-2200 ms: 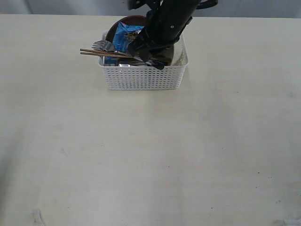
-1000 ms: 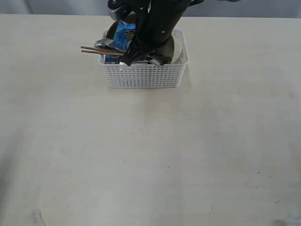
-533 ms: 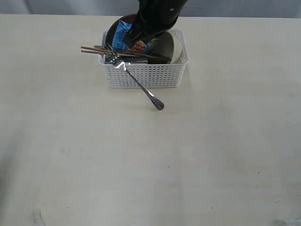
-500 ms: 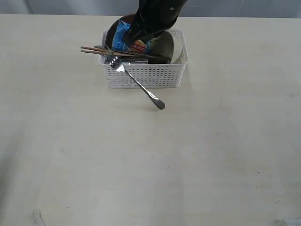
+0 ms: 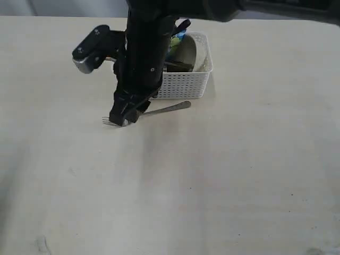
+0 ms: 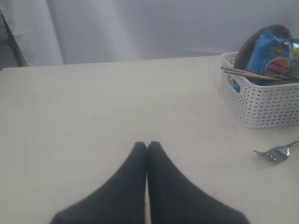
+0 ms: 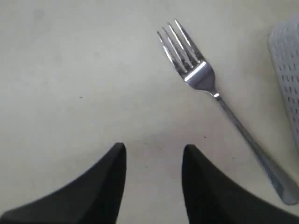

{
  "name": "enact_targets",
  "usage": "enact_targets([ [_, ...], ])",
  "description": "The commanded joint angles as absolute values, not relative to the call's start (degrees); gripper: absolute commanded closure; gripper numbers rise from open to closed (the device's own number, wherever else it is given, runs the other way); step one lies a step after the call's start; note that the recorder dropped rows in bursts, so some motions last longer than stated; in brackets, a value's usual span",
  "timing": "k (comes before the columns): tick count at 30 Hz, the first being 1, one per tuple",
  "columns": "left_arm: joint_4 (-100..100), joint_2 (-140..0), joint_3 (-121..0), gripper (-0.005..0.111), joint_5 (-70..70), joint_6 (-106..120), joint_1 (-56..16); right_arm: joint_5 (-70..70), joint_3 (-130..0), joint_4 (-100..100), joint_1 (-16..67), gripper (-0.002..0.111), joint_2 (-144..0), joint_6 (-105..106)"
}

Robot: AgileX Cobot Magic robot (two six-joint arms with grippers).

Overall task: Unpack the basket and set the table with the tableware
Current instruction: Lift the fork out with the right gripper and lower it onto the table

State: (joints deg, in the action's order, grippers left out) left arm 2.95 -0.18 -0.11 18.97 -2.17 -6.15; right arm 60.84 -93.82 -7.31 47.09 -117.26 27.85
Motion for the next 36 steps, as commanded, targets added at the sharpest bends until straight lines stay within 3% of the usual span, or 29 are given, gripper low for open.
enact_targets([
  [1,2.8,0.0,0.0,0.107,18.3,-2.1,-6.6,57.1,-93.9,1.5,46.8,0.068,-122.3,30.6],
  [4,2.8,0.0,0.0,0.107,18.3,-2.1,-6.6,54.4,-93.9,5.3,46.8,0.06,-125.0,30.3],
  [18,2.8,0.0,0.0,0.107,18.3,-2.1,-6.6,46.5,-93.9,6.0,46.8,0.06,-129.8,33.2],
  [21,2.8,0.0,0.0,0.107,18.3,-2.1,-6.6,46.5,-93.9,6.0,46.8,0.072,-130.3,34.1],
  [27,2.8,0.0,0.0,0.107,18.3,-2.1,-6.6,50.5,-93.9,1.9,47.0,0.109,-130.3,38.9],
  [36,2.8,0.0,0.0,0.107,18.3,-2.1,-6.6,55.9,-93.9,-9.5,47.0,0.109,-129.4,39.9],
])
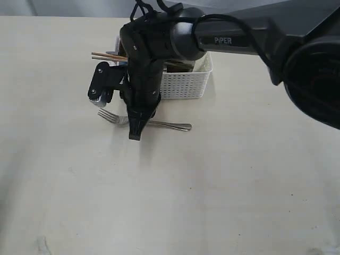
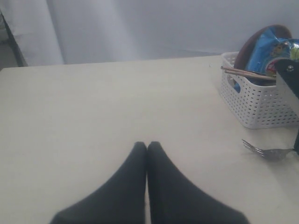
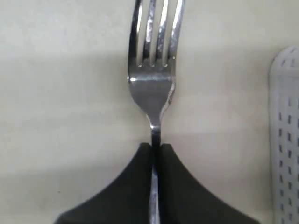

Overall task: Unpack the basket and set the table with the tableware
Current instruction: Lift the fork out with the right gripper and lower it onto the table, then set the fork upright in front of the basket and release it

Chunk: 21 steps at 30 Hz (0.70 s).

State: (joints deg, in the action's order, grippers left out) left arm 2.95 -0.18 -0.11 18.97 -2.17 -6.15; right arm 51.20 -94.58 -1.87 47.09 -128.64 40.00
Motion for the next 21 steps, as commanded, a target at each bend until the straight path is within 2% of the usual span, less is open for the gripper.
enact_targets([
  [1,2.8,0.0,0.0,0.107,18.3,-2.1,-6.6,56.4,-93.9,-10.1,47.0,0.109,-129.1,37.8],
  [7,2.8,0.0,0.0,0.107,18.3,-2.1,-6.6,55.3,-91.4,-10.1,47.0,0.109,-123.8,24.1],
  [21,2.8,0.0,0.0,0.107,18.3,-2.1,-6.6,39.7,-61.0,-7.4,46.9,0.109,-102.0,-1.2],
])
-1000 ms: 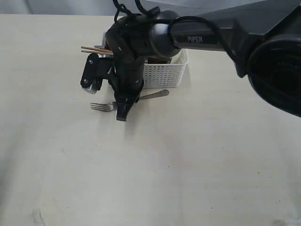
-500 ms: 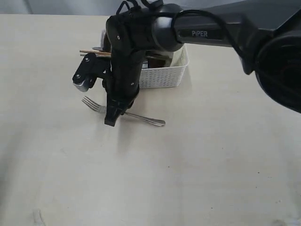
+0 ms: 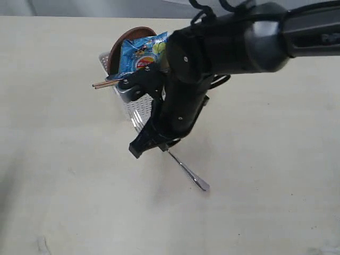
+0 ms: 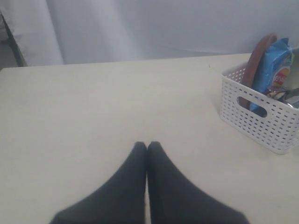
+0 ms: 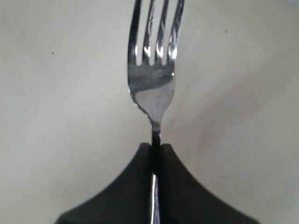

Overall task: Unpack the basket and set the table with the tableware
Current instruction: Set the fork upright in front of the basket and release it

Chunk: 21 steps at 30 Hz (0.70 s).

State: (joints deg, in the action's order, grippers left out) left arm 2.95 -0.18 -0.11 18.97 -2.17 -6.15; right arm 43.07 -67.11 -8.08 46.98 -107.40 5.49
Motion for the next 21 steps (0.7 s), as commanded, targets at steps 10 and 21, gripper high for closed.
enact_targets([
  [10,2.8,0.0,0.0,0.107,18.3,-2.1,-6.6,30.2,-50.9,-1.4,46.8,0.109,-98.9,-22.6],
  [21,2.8,0.0,0.0,0.107,18.3,-2.1,-6.6,24.5,-51.2,-1.4,46.2,0.109,-104.9,-34.0],
])
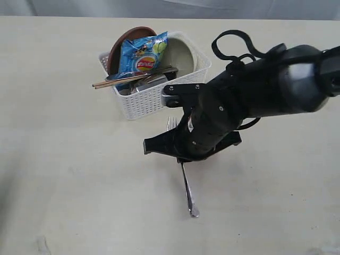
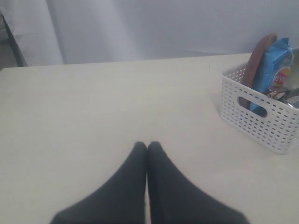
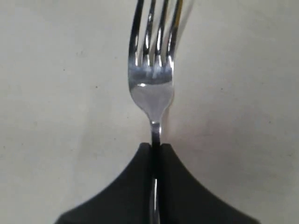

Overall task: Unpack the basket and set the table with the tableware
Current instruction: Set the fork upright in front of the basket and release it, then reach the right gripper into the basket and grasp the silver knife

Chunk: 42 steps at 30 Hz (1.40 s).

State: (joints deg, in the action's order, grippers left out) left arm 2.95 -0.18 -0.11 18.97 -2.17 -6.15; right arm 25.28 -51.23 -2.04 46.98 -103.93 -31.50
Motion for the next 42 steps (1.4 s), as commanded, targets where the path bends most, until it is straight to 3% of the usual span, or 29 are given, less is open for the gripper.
enact_targets([
  [1,2.8,0.0,0.0,0.107,18.3,-2.1,-6.6,24.8,-51.2,-1.4,45.8,0.108,-105.1,-34.8],
  [7,2.8,0.0,0.0,0.107,18.3,-2.1,-6.6,25.6,-51.2,-1.1,44.1,0.107,-104.3,-34.5],
  [10,2.8,0.0,0.0,0.107,18.3,-2.1,-6.6,26.1,-52.0,-0.9,44.1,0.09,-104.1,-34.5],
  [13,2.8,0.0,0.0,0.107,18.3,-2.1,-6.6,29.5,-53.9,-0.9,44.1,0.064,-104.1,-31.7],
  [15,2.8,0.0,0.0,0.107,18.3,-2.1,-6.6,33.1,-56.3,-0.8,44.1,0.056,-104.1,-29.4],
  [22,2.8,0.0,0.0,0.107,18.3,-2.1,-6.6,44.6,-69.4,0.6,44.1,0.062,-102.0,-18.2],
  [31,2.8,0.0,0.0,0.107,18.3,-2.1,-6.6,43.2,-84.9,0.8,45.1,0.062,-102.8,-3.7],
  [35,2.8,0.0,0.0,0.107,18.3,-2.1,-6.6,45.0,-88.3,3.4,47.6,0.062,-107.0,10.1],
  [42,2.8,0.0,0.0,0.107,18.3,-2.1,-6.6,50.0,-89.8,10.6,48.9,0.062,-113.0,9.7],
])
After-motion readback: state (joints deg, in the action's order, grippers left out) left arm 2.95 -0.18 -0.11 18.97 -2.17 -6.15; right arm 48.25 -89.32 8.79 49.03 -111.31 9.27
